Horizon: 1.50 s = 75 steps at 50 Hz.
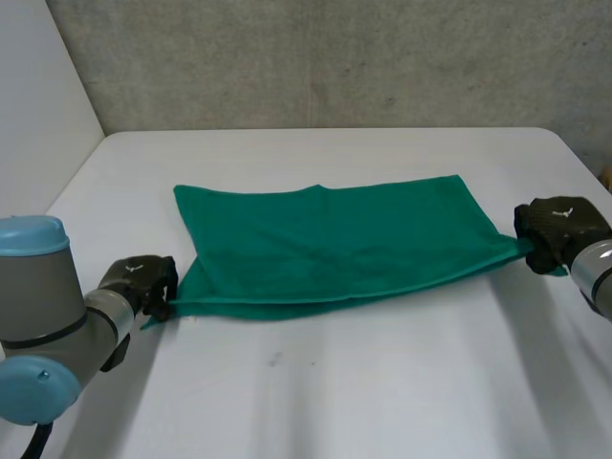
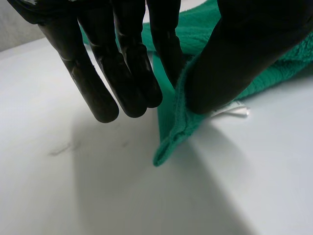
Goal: Fold the towel.
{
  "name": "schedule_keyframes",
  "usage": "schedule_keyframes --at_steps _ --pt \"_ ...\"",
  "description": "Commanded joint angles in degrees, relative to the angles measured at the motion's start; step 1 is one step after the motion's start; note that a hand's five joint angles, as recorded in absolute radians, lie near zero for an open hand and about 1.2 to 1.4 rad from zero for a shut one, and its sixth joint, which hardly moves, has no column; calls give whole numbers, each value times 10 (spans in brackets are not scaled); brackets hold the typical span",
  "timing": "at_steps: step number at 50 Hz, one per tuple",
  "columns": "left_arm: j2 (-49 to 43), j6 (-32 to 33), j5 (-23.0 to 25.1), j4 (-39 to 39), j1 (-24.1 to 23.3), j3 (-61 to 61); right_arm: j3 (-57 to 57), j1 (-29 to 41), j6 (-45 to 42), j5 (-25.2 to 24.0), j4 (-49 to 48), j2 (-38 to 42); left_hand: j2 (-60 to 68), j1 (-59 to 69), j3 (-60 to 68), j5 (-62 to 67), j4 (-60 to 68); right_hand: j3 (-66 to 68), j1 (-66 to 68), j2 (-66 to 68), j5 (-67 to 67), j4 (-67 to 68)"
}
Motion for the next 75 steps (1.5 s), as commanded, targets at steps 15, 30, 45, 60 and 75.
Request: schedule_keyframes --at_steps 15,30,45,60,75 --pt "356 166 3 -61 17 5 -153 5 -246 7 414 -199 122 147 125 149 124 123 246 131 136 119" --pt "71 224 -6 -49 9 52 -182 80 -271 110 363 36 122 147 125 149 124 123 246 131 136 119" --pt "-17 276 -71 59 -61 486 -576 117 -200 175 146 117 122 147 125 149 124 123 246 131 136 119" --pt "34 213 -72 149 -54 400 -416 117 -163 146 50 -7 122 147 125 149 124 123 246 131 136 119" --pt "-31 181 -66 198 -47 157 -233 135 -164 101 35 139 122 147 125 149 124 123 246 131 136 119"
